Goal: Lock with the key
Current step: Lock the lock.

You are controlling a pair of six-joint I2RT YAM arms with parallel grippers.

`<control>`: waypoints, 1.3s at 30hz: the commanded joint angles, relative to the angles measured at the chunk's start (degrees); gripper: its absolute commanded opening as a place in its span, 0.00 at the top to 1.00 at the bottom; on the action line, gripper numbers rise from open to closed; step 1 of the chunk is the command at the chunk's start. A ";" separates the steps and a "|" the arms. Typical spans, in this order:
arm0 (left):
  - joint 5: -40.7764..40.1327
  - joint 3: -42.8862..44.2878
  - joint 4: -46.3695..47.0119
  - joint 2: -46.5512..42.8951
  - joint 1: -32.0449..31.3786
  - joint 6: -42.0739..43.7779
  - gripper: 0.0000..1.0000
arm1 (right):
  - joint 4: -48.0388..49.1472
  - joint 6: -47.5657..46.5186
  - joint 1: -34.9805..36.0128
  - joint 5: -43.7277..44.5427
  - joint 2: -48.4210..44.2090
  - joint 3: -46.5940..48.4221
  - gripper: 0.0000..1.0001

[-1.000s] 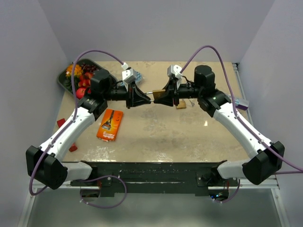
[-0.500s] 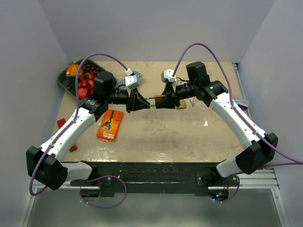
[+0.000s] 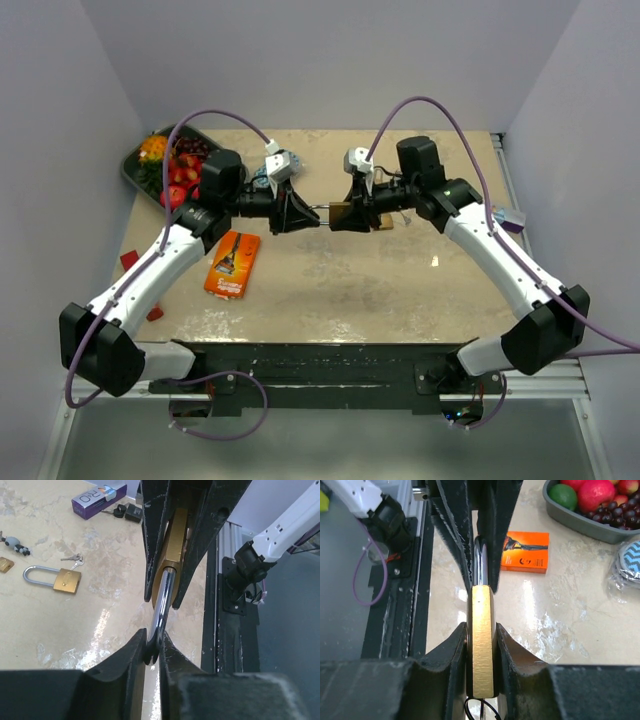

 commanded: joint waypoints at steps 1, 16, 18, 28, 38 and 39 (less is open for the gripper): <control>0.51 2.71 19.02 -1.20 -0.26 -8.82 0.68 | 13.61 12.78 0.86 -1.25 -2.42 -4.50 1.00; 3.49 1.04 11.13 -2.95 0.36 -1.72 0.51 | 21.54 22.20 -0.37 -4.07 -4.28 -6.44 1.00; 3.32 1.22 5.24 -3.31 0.71 2.32 0.50 | 21.28 21.85 -0.54 -4.59 -4.62 -6.44 1.00; 5.34 1.31 4.25 -1.38 1.41 4.45 0.65 | 20.75 18.60 -0.45 -7.14 -4.89 -6.00 1.00; 4.81 0.25 14.45 -0.23 2.90 -6.53 1.00 | 15.67 19.48 -1.50 -5.04 -2.18 -2.93 0.48; 5.16 -0.01 14.72 -0.32 3.52 -6.98 1.00 | 12.35 19.57 -2.29 -5.64 -1.56 -2.22 0.39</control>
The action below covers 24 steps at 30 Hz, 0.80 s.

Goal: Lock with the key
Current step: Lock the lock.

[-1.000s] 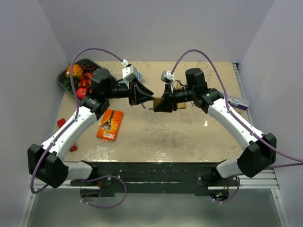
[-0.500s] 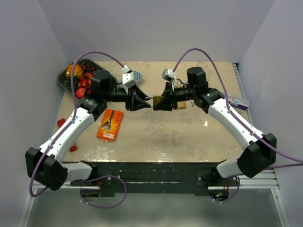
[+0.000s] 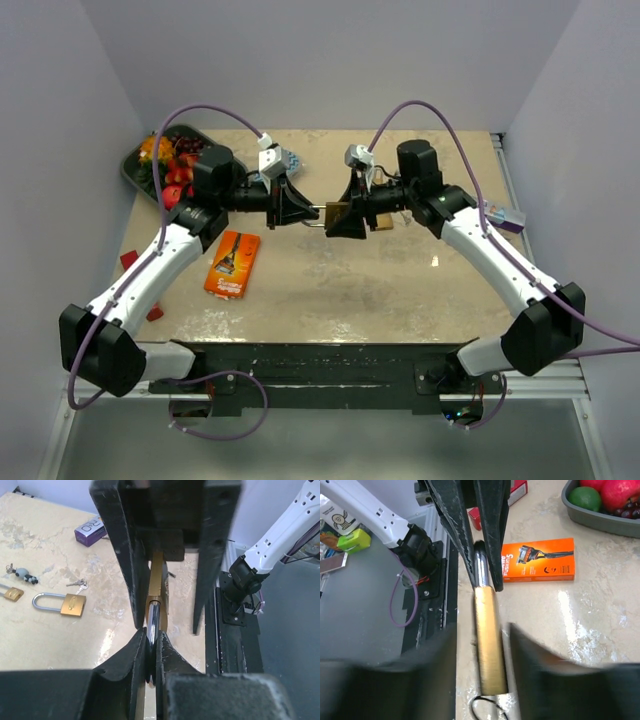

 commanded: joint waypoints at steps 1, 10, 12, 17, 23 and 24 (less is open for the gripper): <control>1.36 -0.41 7.05 -0.34 2.17 -3.96 1.00 | -4.68 0.25 -2.38 -1.74 0.50 6.45 0.32; 4.26 0.47 4.06 0.71 4.46 1.48 1.00 | -23.50 -11.51 -9.77 -2.53 3.31 12.35 0.22; 5.22 0.82 3.71 1.24 4.46 2.10 1.00 | -23.60 -11.89 -9.77 -2.18 3.58 12.18 0.33; 6.63 1.70 3.97 2.21 4.37 2.45 1.00 | -20.36 -10.48 -9.69 -2.35 4.72 12.18 0.43; 7.60 2.31 5.73 3.00 4.28 1.13 1.00 | -20.52 -11.18 -9.42 -4.11 6.48 12.44 0.55; 7.69 2.40 5.99 3.08 4.19 0.96 1.00 | -20.52 -11.53 -9.34 -4.20 6.48 12.44 0.55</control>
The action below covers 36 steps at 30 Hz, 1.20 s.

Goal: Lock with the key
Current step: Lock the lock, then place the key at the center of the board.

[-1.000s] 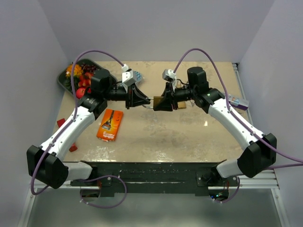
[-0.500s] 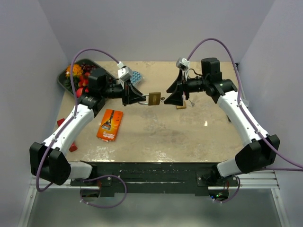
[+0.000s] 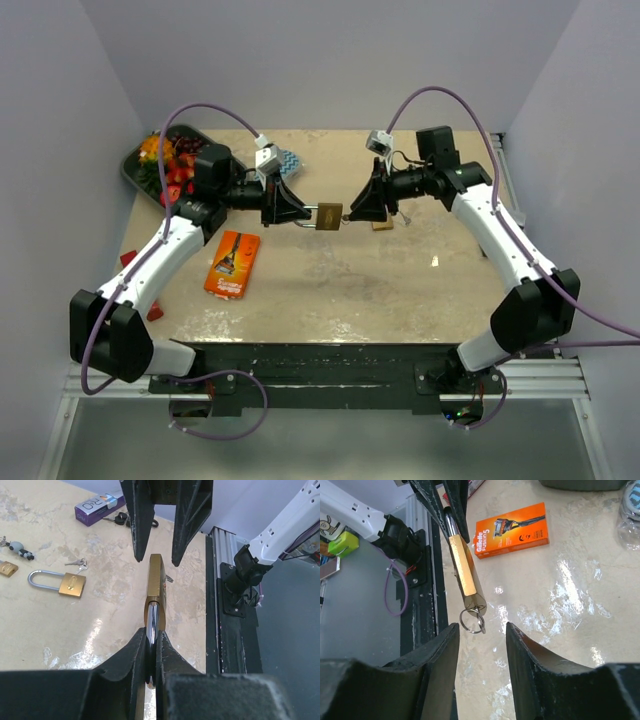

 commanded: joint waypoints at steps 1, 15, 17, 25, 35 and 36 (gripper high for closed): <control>3.91 3.76 7.08 -0.78 -0.20 -0.29 1.00 | -0.20 -2.24 0.63 -2.54 0.54 2.30 0.57; 3.03 3.58 8.93 -0.26 -1.17 -2.58 1.00 | -5.47 -7.87 1.07 -4.03 2.82 5.02 0.93; 2.85 3.50 8.85 -0.26 -0.99 -2.84 1.00 | -8.00 -9.89 1.16 -4.47 2.82 5.29 1.00; 2.50 4.11 8.24 0.18 1.99 -2.14 1.00 | -18.03 -19.38 -0.59 0.18 1.77 4.77 1.00; 3.12 5.61 4.10 0.80 4.90 1.64 1.00 | -23.06 -26.16 -11.04 3.34 3.87 0.99 1.00; 2.60 5.43 4.10 0.71 4.90 1.73 1.00 | -20.87 -21.80 -11.84 4.13 4.31 -0.84 1.00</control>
